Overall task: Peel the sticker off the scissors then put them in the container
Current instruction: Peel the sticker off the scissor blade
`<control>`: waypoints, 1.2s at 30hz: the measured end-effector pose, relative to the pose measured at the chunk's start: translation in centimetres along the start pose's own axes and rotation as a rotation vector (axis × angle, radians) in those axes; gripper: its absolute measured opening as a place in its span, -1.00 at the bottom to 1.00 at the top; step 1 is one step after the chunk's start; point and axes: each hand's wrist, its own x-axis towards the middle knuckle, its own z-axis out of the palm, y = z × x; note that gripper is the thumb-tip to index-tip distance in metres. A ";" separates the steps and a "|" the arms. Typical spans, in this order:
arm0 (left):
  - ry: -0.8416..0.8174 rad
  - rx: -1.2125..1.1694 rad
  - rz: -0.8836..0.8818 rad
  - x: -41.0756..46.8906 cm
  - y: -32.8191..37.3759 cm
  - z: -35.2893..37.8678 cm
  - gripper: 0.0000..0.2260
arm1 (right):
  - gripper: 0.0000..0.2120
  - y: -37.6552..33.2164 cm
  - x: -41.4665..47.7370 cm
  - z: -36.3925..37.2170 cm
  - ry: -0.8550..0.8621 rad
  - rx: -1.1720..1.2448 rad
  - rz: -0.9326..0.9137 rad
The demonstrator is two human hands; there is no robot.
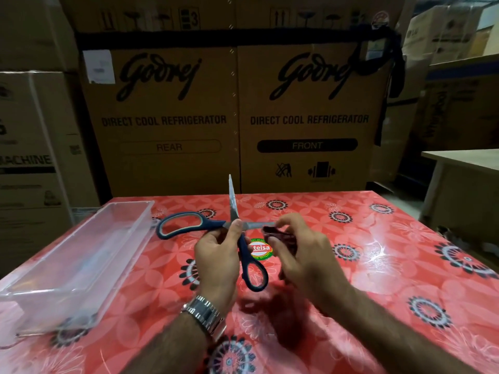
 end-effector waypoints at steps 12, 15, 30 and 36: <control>-0.042 -0.042 0.030 -1.6 -0.1 1.6 -0.79 | -0.79 -1.1 0.3 1.7 0.204 -0.240 -0.102; -0.024 -0.041 0.046 -1.7 0.0 1.9 -0.76 | -0.79 -1.1 0.3 1.9 0.216 -0.268 -0.109; -0.059 -0.029 0.141 -2.1 0.4 1.9 -0.71 | -0.84 -1.1 0.4 1.8 0.276 -0.312 -0.172; -0.034 -0.082 0.083 -2.3 0.8 2.0 -0.69 | -0.86 -0.9 0.2 1.8 0.243 -0.254 -0.162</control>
